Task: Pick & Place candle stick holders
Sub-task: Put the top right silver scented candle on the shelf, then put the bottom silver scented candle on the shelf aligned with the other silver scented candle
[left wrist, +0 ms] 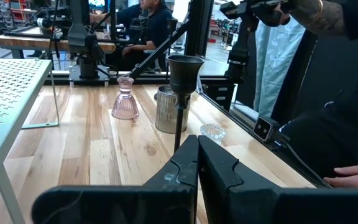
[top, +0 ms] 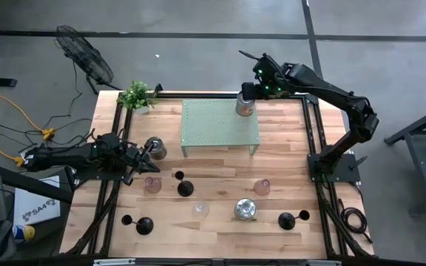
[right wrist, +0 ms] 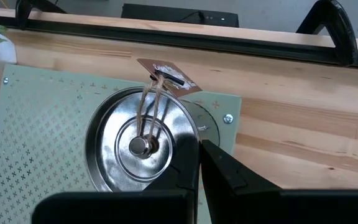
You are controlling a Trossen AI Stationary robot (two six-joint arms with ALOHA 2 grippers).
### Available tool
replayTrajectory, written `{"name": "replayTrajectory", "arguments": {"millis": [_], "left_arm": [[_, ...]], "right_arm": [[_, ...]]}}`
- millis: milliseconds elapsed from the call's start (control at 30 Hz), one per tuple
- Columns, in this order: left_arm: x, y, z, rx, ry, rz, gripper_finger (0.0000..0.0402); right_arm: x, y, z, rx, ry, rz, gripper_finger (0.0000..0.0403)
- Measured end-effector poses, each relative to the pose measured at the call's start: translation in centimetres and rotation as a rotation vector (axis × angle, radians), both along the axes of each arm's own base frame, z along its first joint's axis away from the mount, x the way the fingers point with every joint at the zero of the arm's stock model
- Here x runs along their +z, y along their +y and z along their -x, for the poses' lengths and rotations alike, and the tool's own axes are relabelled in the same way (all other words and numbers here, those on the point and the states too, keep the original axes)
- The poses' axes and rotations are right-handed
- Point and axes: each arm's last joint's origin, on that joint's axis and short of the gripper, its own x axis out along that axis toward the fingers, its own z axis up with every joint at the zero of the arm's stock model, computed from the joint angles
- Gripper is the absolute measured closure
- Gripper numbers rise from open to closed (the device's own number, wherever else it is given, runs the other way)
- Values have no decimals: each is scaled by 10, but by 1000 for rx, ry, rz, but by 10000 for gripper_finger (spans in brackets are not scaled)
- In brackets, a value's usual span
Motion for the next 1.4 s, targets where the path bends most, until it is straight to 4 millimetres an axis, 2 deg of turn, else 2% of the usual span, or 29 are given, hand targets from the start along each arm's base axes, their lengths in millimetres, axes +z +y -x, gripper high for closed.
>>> {"name": "replayTrajectory", "arguments": {"millis": [133,233,500,667,800,967,1133,1267,1400], "left_arm": [[0,0,0,0,0,0,402],[0,0,0,0,0,0,402],[0,0,0,0,0,0,402],[0,0,0,0,0,0,402],[0,0,0,0,0,0,402],[0,0,0,0,-1,0,402],[0,0,0,0,0,0,402],[0,0,0,0,0,0,402],[0,0,0,0,-1,0,402]], "right_arm": [[0,0,0,7,2,3,398],[0,0,0,16,5,7,382],[1,1,-2,58,-27,-19,273],[11,2,4,95,-77,3,219],[27,9,18,112,-114,44,198],[52,26,44,173,-139,127,195],[69,46,77,186,-53,228,195],[77,60,101,152,20,290,195],[72,72,114,166,70,307,195]]}}
